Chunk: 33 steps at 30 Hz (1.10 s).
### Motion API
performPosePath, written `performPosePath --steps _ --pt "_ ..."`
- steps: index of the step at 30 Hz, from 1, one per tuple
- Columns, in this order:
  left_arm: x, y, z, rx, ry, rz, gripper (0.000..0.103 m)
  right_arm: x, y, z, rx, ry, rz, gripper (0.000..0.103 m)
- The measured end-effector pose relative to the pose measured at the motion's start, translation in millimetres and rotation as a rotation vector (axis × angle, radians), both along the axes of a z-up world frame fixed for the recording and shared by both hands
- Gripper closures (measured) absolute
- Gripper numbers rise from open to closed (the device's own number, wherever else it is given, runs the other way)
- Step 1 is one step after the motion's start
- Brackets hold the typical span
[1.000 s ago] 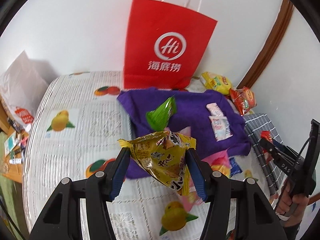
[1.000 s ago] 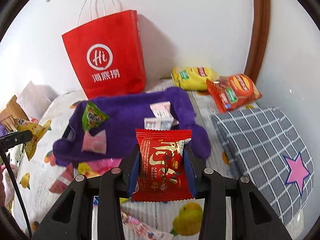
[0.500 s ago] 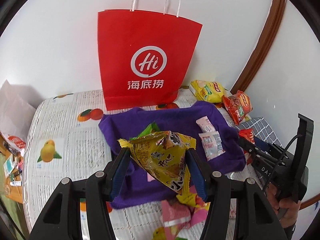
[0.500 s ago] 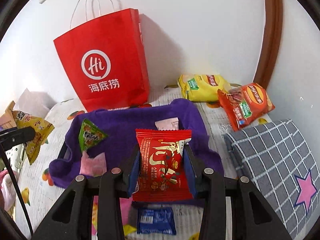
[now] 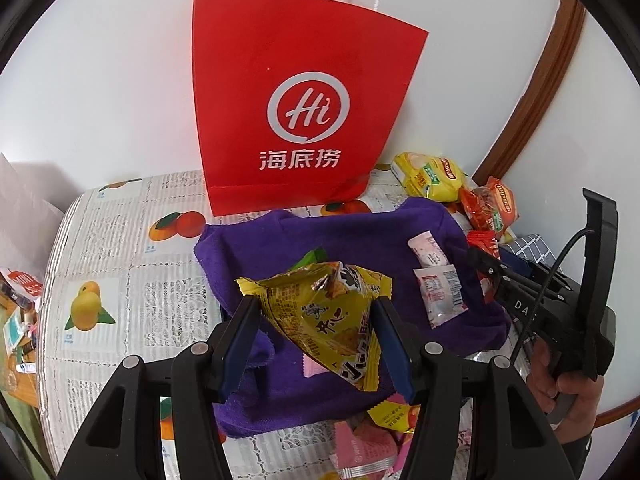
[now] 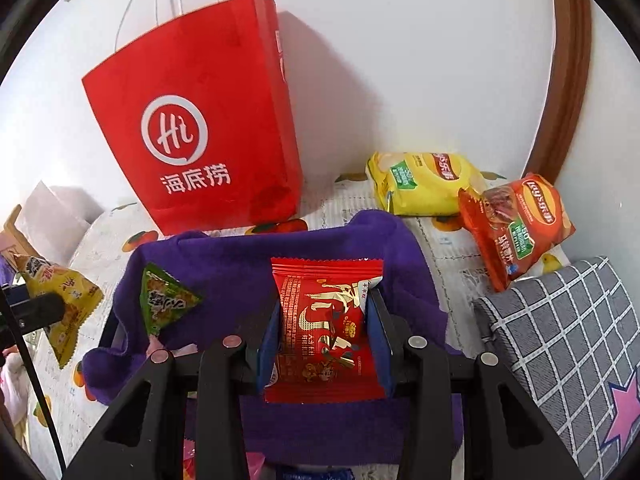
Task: Organize snacks
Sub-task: 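Lift and carry the red packet and yellow bag over the towel with both tools, then open the right tool to drop the red packet while the left tool releases the yellow bag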
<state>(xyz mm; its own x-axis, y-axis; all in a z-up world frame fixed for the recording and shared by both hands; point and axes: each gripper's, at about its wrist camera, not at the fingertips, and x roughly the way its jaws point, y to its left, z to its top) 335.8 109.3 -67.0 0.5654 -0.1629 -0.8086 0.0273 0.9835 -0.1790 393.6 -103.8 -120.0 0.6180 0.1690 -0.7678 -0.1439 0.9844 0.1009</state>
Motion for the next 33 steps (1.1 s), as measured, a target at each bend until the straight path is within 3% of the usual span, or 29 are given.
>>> performPosePath --steps 13,33 --pt "13.4 1.3 -21.7 0.005 0.058 0.008 0.047 11.6 2.6 -32.8 0.016 0.072 0.025 0.063" --pt "19.7 -10.1 -36.1 0.018 0.103 -0.007 0.047 16.1 7.6 -49.2 0.013 0.122 0.053 0.062"
